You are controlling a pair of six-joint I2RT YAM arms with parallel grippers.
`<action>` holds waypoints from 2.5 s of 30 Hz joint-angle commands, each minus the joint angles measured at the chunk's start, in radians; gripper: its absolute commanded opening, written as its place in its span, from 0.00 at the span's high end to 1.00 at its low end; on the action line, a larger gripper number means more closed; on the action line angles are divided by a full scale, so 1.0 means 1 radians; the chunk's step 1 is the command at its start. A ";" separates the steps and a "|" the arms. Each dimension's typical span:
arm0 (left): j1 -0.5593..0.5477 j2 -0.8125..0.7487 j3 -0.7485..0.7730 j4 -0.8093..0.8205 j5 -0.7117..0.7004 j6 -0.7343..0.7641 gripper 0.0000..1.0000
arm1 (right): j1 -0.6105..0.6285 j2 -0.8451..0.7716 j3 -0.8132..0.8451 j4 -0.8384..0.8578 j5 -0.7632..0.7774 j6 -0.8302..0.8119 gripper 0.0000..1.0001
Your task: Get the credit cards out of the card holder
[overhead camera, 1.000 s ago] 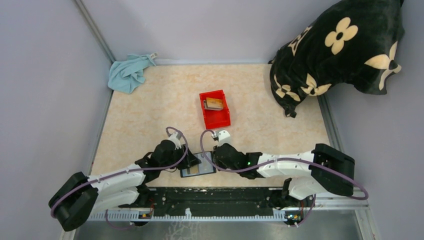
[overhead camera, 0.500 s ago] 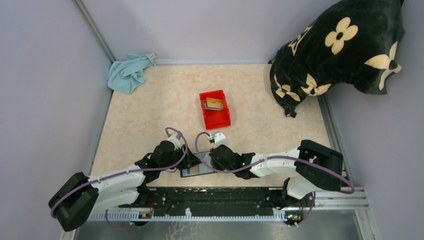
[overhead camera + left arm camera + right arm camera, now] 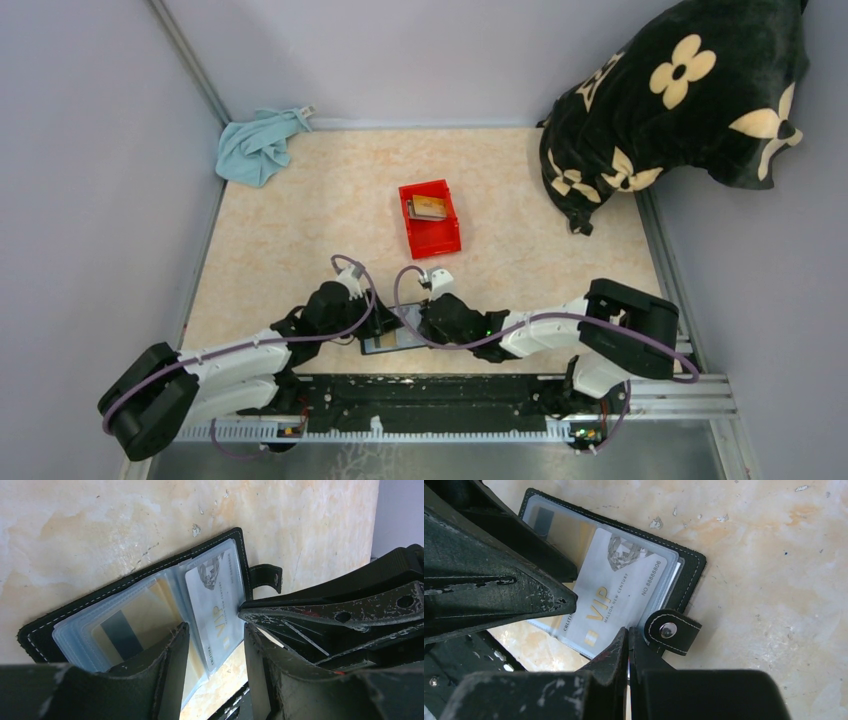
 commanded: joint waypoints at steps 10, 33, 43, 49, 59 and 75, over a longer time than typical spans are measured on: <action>-0.004 0.005 -0.037 0.084 0.030 -0.020 0.77 | -0.001 0.066 -0.040 0.071 -0.089 0.042 1.00; -0.003 -0.238 -0.041 -0.149 -0.122 0.024 0.90 | -0.070 0.058 -0.098 0.130 -0.146 0.070 1.00; -0.003 -0.228 -0.040 -0.151 -0.120 0.032 0.68 | -0.075 0.088 -0.084 0.128 -0.157 0.072 1.00; -0.003 -0.221 -0.055 -0.093 -0.084 0.011 0.68 | -0.075 0.110 -0.072 0.131 -0.172 0.068 1.00; -0.003 -0.231 -0.096 0.020 -0.040 0.007 0.74 | -0.074 0.120 -0.063 0.126 -0.174 0.065 1.00; -0.002 -0.255 -0.090 -0.055 -0.086 0.028 1.00 | -0.079 0.124 -0.062 0.122 -0.175 0.068 1.00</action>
